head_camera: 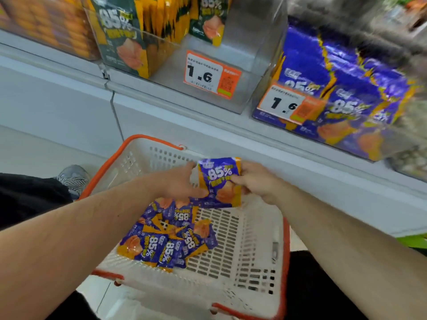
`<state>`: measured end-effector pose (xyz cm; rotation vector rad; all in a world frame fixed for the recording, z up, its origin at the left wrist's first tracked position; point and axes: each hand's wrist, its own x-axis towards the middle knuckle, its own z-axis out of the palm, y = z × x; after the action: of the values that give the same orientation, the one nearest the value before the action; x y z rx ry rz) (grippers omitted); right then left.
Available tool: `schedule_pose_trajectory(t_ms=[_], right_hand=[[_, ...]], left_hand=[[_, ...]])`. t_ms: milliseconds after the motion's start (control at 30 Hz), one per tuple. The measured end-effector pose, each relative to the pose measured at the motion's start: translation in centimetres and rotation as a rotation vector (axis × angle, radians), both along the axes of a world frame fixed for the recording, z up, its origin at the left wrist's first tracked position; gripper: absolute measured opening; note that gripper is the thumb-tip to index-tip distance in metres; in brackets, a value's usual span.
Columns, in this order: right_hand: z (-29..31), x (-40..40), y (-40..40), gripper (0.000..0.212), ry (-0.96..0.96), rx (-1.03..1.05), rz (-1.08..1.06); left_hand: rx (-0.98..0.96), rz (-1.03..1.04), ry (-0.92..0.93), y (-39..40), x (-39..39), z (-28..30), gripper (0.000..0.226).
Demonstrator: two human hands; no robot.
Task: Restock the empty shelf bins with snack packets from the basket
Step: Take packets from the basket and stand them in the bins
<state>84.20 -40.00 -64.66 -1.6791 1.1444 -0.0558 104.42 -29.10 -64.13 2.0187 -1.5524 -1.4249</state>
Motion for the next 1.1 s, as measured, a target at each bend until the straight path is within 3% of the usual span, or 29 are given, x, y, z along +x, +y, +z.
schedule_pose_trajectory(t_ms=[100,200,300,367,433,533,667,833,967,1100], right_hand=[[4.3,-1.4,0.1,0.014,-0.202,0.078,-0.186],[7.3,-2.7,0.5,0.013,-0.298,0.079,-0.231],[9.8,-3.7,1.1,0.013,-0.331,0.046,-0.258],[11.5,-4.5,1.6,0.012,-0.290,-0.116,-0.331],[13.2,-5.5,1.9,0.013,-0.182,-0.424,-0.415],[16.1,-7.1,2.3,0.051,0.009,-0.832,-0.282],[18.5,-9.2,2.0,0.050,0.170,-0.934,-0.212],[21.4,-13.3,0.3,0.039,0.086,-1.099,-0.409],[23.7,-16.2,-1.5,0.037,0.039,-1.309,-0.565],[24.8,-18.1,-4.2,0.040,0.073,-1.354,-0.686]], left_hand=[[-0.188,0.157,0.204,-0.2,-1.7,2.2,0.074],[-0.312,0.200,0.348,-0.6,-3.7,4.2,0.042],[-0.411,0.237,0.344,-1.2,-5.6,5.9,0.030],[-0.457,0.241,0.316,-1.6,-6.9,6.9,0.026],[-0.501,0.214,0.272,-2.4,-8.1,7.7,0.024],[-0.562,0.117,0.180,-4.0,-10.6,9.5,0.016],[-0.687,-0.027,0.103,-6.1,-14.7,12.5,0.026],[-0.798,0.010,0.120,-9.3,-18.8,15.5,0.012],[-0.844,0.047,0.055,-10.9,-20.0,16.6,0.040],[-0.968,0.067,-0.411,-10.9,-20.2,16.0,0.059]])
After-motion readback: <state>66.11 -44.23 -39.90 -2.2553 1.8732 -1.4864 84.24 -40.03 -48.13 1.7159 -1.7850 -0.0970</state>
